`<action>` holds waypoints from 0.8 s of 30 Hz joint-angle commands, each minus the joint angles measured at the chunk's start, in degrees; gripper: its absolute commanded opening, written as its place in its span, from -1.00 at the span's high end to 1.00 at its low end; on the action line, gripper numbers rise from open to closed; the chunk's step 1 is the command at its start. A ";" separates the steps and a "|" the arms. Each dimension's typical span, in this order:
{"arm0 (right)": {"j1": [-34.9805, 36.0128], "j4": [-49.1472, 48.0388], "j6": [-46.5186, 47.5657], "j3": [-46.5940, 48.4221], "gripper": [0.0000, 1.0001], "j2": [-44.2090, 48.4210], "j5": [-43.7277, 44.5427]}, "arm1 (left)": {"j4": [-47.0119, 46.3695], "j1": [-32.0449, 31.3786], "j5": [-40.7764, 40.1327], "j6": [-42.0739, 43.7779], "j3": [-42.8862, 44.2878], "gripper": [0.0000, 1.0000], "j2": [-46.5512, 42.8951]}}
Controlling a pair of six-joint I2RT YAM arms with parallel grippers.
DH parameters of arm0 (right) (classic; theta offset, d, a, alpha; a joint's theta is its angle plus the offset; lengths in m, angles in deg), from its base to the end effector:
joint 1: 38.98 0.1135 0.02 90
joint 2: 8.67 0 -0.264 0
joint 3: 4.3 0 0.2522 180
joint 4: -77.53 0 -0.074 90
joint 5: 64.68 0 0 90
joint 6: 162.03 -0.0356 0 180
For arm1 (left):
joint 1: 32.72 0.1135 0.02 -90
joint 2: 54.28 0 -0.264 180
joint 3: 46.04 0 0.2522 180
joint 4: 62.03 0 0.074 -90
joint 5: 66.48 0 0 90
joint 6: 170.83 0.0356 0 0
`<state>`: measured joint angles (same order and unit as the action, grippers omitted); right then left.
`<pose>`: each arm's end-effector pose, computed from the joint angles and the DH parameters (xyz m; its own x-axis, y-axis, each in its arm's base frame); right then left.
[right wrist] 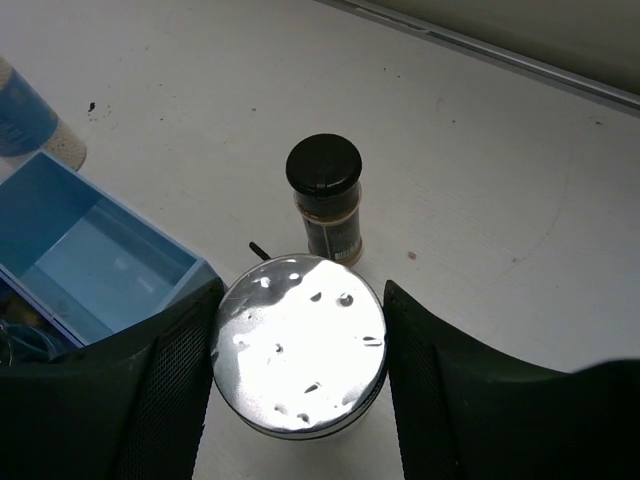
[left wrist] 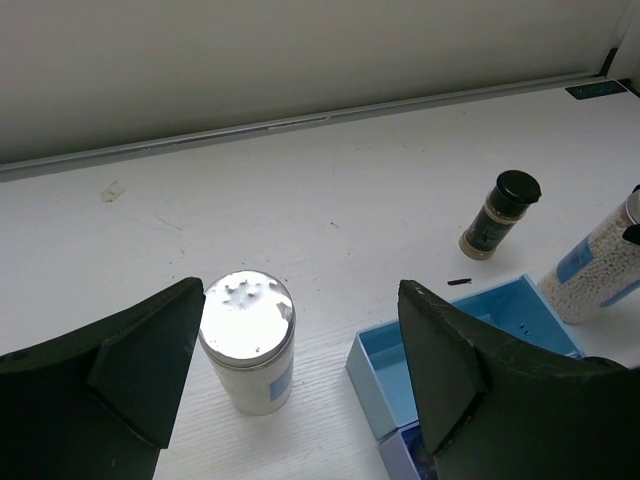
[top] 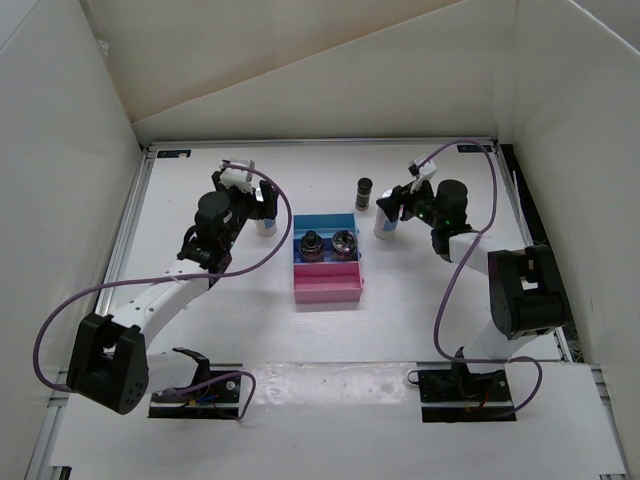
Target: Organize the condiment bottles
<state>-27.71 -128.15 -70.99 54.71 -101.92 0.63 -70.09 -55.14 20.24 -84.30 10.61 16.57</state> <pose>0.3390 0.0827 0.2193 -0.1354 -0.0438 -0.9898 -0.5852 0.8097 0.0442 0.2659 -0.1075 0.2893 -0.1186 -0.0165 -0.9928 0.3216 0.9453 -0.0541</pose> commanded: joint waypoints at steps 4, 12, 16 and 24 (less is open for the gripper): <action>1.12 -2.84 -0.69 0.36 0.80 1.05 -0.80 | -1.47 0.44 0.74 -0.93 0.17 -0.78 -0.45; 3.41 -0.55 0.37 1.14 1.00 6.58 -0.19 | -1.29 0.35 0.56 -0.84 0.00 -0.78 -1.24; 5.34 3.12 1.68 2.99 1.00 9.66 -0.54 | -0.77 0.44 0.30 -0.40 -0.18 -0.78 -2.21; 9.21 7.36 5.55 6.95 1.00 14.59 -0.36 | -0.68 0.53 -0.31 0.21 -0.62 -0.78 -3.79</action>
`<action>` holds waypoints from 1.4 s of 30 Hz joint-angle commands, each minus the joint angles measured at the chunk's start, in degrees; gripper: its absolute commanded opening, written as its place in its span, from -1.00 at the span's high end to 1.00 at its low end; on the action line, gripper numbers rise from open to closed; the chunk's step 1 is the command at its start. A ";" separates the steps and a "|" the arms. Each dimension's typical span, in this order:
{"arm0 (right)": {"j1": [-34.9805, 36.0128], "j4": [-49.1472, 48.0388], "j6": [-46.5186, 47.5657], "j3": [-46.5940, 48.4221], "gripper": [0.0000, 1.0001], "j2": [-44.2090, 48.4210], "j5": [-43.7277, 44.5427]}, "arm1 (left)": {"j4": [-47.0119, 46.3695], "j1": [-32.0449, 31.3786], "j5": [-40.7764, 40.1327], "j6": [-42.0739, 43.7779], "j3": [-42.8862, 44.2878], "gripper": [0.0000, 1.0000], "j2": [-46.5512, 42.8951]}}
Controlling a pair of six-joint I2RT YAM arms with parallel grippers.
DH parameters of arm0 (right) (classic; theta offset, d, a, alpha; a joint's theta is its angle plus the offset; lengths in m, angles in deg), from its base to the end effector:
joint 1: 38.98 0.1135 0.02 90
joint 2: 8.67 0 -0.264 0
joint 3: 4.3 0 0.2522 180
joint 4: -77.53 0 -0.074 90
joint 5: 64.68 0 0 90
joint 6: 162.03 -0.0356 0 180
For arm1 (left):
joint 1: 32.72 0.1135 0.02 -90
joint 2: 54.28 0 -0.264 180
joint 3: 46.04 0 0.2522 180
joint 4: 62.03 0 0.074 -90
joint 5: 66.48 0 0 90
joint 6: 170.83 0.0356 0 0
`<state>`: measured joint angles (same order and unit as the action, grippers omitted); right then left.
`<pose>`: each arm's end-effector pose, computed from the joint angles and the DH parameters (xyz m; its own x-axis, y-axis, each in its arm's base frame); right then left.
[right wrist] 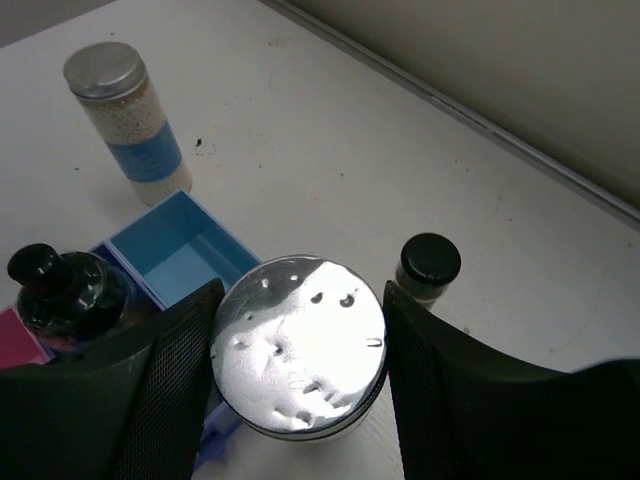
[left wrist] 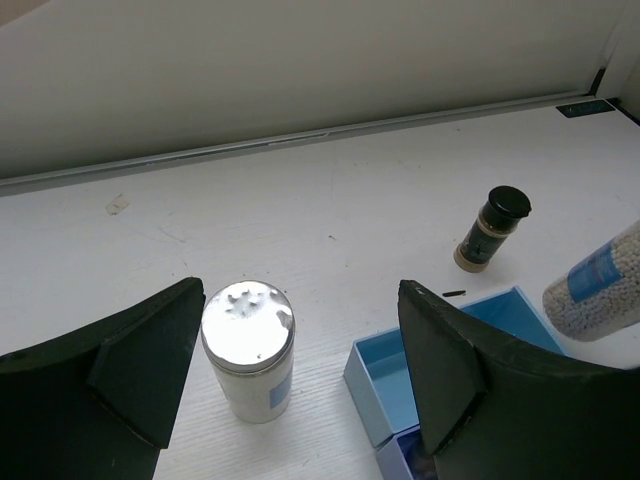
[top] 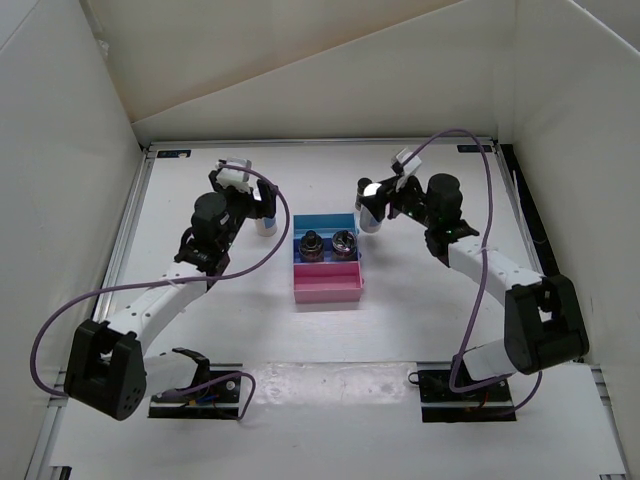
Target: Organize the condiment bottles
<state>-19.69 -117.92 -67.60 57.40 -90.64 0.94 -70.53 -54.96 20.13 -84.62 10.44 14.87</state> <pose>0.3026 0.1215 0.2786 -0.0258 -0.0836 -0.9962 -0.6932 0.7195 -0.0424 0.2612 -0.1045 0.2969 -0.0885 -0.0351 -0.9955 0.3181 0.9461 -0.0616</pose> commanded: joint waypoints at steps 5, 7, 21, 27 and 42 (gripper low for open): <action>4.00 -0.41 4.54 7.24 1.00 3.67 -1.19 | -0.41 0.79 -0.47 0.45 -0.62 -0.78 -2.52; 4.88 -0.14 4.80 8.13 1.00 2.70 -1.63 | -0.50 1.14 -0.38 0.10 -0.71 -0.78 -2.44; 7.43 -5.59 3.13 12.87 1.00 -7.40 -6.64 | -2.17 3.08 0.06 -1.31 -0.44 -0.78 -0.50; 6.90 -7.00 1.82 15.86 1.00 -11.71 -8.48 | -2.96 4.48 0.59 -2.01 -0.79 -0.78 0.29; 6.99 -8.58 0.15 11.47 1.00 -10.05 -8.49 | -4.63 5.54 1.11 -3.68 -2.03 -0.78 2.05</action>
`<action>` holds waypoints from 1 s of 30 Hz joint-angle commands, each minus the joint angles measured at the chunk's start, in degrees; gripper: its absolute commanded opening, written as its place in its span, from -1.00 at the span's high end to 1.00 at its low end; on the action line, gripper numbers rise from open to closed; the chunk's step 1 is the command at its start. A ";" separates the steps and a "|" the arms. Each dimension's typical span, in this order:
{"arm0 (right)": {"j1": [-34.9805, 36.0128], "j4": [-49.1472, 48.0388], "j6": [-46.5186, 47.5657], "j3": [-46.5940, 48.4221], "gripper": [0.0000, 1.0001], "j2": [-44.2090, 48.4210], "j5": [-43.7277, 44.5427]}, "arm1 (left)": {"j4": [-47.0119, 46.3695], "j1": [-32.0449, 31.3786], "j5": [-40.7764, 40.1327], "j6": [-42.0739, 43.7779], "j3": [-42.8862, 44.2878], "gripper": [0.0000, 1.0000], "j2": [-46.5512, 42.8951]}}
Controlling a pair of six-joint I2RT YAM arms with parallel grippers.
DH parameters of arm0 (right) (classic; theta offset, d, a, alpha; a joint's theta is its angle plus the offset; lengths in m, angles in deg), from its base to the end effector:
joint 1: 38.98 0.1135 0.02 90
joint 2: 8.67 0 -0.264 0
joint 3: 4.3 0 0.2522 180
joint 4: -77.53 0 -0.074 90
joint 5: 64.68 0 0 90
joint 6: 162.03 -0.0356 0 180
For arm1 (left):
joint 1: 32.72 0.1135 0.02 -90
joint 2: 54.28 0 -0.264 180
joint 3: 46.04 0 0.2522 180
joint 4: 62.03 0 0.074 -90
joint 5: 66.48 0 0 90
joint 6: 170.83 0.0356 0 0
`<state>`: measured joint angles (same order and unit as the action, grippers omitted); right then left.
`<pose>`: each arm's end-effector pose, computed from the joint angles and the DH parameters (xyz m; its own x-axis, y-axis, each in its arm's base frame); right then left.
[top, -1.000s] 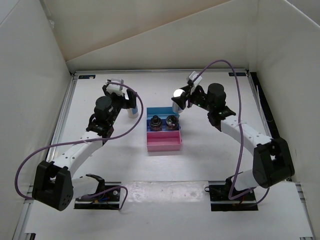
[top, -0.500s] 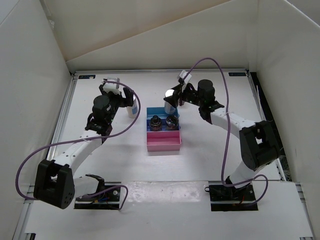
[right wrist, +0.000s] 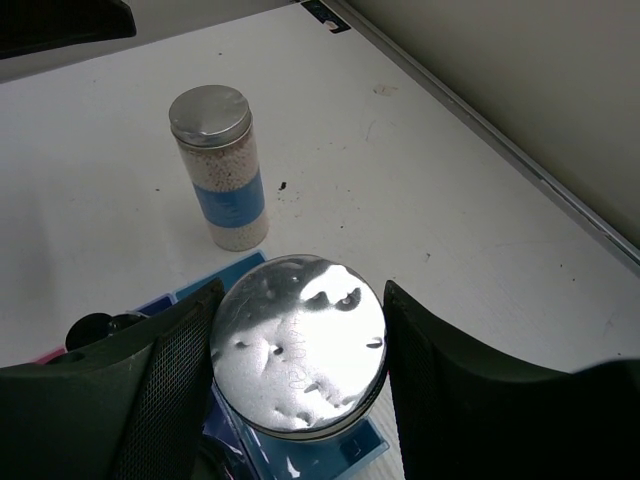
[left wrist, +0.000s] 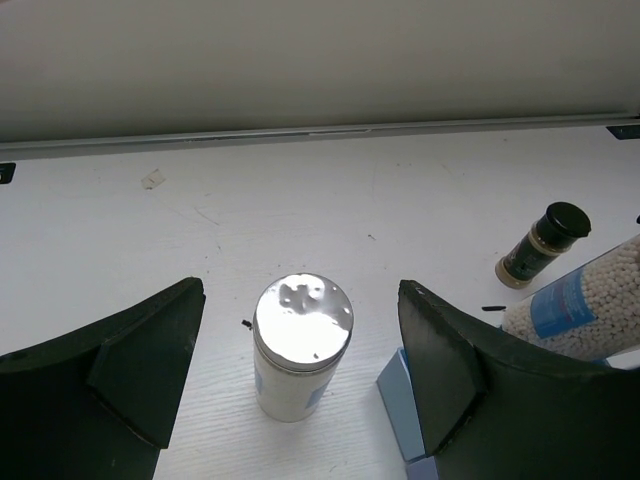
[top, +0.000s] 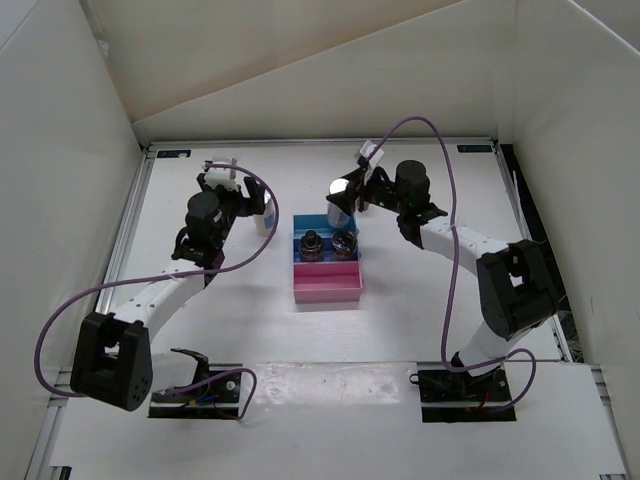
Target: Organize the condiment bottles
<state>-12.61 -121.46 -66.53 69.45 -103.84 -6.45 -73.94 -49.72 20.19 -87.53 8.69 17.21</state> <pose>0.3346 0.1868 0.2799 0.0436 -0.0694 -0.9966 -0.8486 0.5238 -0.0735 0.2749 -0.0819 0.2819 -0.1079 -0.0888 -0.9902 0.2255 0.9679 -0.1114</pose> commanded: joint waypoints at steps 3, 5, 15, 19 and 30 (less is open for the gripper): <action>0.08 -4.60 -0.75 -1.54 1.00 4.56 -1.10 | -0.87 0.29 1.14 -1.30 -0.36 -0.78 0.06; 0.44 -4.51 -0.66 -2.41 1.00 5.70 -0.75 | -0.96 0.29 1.14 -1.56 -0.63 -0.78 0.32; 0.61 -3.55 0.13 -3.74 1.00 7.20 -0.66 | -0.96 0.21 0.96 -0.86 -0.28 -0.78 5.15; 0.35 -4.34 -0.49 -3.47 1.00 5.71 -1.28 | -1.40 0.29 1.05 -0.60 0.25 -0.78 7.00; -0.35 -4.95 -0.92 -2.42 1.00 3.60 -1.89 | -3.95 0.12 1.66 -0.33 0.69 -0.78 13.85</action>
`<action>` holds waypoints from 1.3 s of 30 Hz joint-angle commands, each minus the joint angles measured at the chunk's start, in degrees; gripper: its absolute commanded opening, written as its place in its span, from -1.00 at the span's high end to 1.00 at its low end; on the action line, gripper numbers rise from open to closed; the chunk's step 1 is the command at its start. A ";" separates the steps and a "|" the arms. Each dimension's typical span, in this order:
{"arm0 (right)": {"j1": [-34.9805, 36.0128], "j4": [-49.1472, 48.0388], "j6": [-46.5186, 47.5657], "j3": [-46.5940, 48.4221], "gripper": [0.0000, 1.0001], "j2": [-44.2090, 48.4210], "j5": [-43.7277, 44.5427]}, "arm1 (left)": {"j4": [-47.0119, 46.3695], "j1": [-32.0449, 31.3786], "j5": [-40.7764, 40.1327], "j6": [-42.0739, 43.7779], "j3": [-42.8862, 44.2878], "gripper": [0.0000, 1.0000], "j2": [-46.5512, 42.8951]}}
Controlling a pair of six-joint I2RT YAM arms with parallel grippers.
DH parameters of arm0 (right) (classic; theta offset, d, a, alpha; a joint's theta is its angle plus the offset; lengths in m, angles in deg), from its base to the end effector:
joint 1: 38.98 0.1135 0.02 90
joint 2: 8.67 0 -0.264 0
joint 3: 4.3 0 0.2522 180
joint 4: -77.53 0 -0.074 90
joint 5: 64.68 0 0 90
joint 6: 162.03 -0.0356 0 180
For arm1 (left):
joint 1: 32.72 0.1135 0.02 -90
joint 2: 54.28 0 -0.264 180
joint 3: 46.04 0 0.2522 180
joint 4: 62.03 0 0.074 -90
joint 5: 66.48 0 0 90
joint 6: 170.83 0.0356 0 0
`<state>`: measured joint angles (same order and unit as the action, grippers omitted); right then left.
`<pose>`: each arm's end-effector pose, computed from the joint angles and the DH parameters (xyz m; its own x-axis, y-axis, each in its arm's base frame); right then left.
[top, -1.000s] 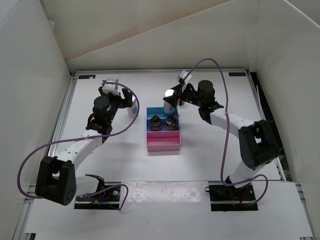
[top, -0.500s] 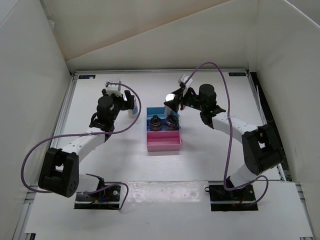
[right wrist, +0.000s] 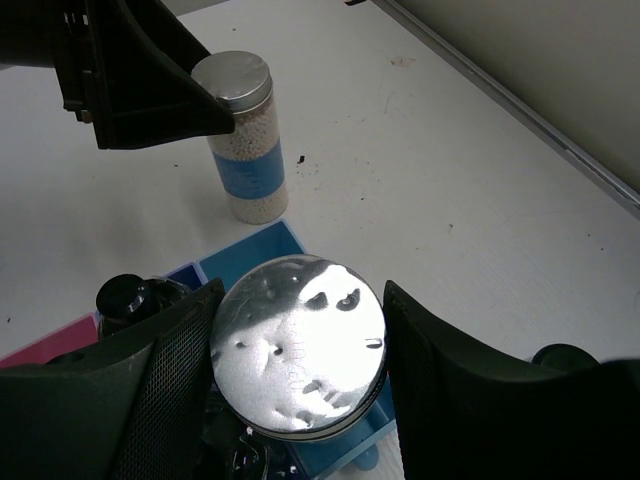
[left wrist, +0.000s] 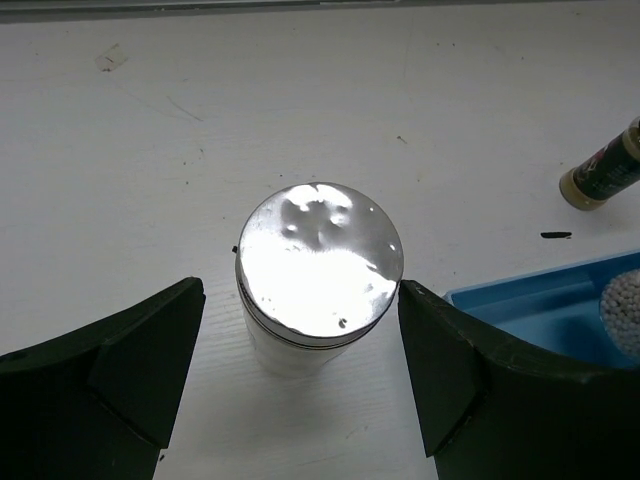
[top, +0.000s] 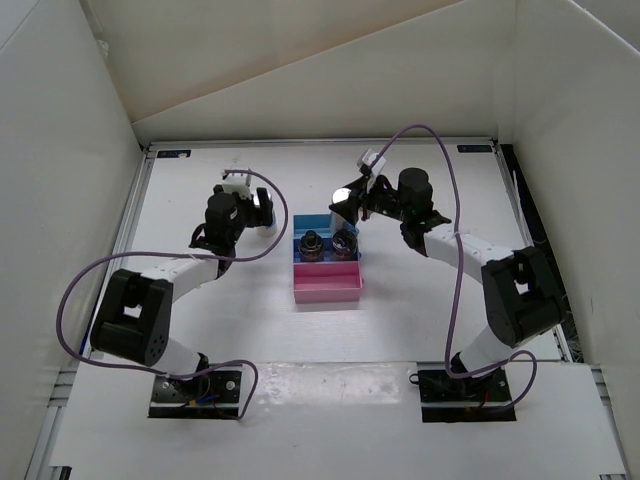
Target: Organize the condiment bottles
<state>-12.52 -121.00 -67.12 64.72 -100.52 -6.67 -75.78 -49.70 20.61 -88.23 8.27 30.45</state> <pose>0.3182 0.1795 0.2717 0.0059 -0.0781 -0.9969 -0.8535 0.5191 -0.0458 0.3048 -0.0912 0.2173 -0.3036 -0.0418 -0.9519 0.2078 0.9721 -0.1089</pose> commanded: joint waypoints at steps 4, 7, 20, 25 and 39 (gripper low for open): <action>-0.44 -5.41 -0.34 2.48 1.00 0.01 -1.94 | -3.60 0.27 2.47 0.54 1.81 -0.78 2.36; -1.06 -5.41 -0.42 2.30 1.00 0.01 -2.20 | -4.65 0.27 2.74 1.33 2.77 -0.78 4.12; -2.64 -5.32 -1.12 0.55 1.00 0.01 -3.43 | -4.57 -2.27 3.97 6.34 4.62 0.74 6.15; -2.29 -5.41 -1.48 0.37 1.00 -0.34 -4.05 | -2.11 -3.59 4.41 9.77 6.64 0.95 1.85; -1.67 -6.99 -2.71 1.33 1.00 -4.65 -7.65 | 0.09 -4.56 7.93 10.92 10.25 0.99 -7.82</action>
<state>-14.53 -122.64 -68.54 64.72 -104.94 -10.99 -71.95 -53.96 27.40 -78.28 15.90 26.56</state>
